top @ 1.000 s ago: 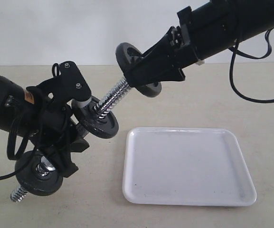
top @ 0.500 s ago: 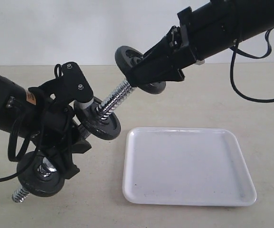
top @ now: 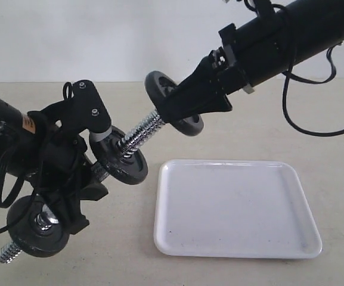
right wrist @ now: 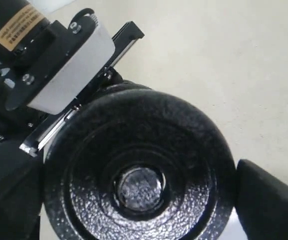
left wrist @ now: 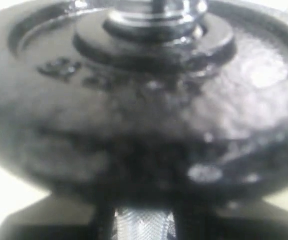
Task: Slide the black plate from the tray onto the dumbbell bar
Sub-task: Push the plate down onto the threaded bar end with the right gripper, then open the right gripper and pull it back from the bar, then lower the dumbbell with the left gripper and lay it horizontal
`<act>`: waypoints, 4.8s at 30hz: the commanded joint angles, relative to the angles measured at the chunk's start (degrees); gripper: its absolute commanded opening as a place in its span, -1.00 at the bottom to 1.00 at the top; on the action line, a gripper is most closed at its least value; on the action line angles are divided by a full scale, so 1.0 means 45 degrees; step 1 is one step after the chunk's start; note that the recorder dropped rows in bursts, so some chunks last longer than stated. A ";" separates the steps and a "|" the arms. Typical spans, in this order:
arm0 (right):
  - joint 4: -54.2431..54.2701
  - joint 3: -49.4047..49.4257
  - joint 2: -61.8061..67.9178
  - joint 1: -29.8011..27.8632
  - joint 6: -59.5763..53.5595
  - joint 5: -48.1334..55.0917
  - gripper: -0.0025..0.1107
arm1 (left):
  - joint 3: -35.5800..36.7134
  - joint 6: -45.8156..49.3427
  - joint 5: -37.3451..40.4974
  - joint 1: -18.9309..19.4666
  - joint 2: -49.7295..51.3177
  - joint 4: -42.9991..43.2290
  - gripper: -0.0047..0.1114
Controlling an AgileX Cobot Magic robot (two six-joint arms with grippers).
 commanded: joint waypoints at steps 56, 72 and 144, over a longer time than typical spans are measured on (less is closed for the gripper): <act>0.2393 -0.0084 0.1657 0.2031 -0.1253 -0.0188 -0.96 | -0.0476 -0.0845 -0.6285 -0.0073 -0.0736 -0.0485 -0.84; 0.1498 -0.0084 0.0935 0.0680 -0.0153 -0.0718 0.64 | -0.0476 -0.0845 -0.6126 -0.0073 -0.0736 -0.0449 -0.84; -0.2178 -0.0084 -0.1821 -0.0747 0.2623 0.0201 -0.96 | -0.0498 -1.1746 -0.7196 0.2157 0.2305 -0.0508 -0.84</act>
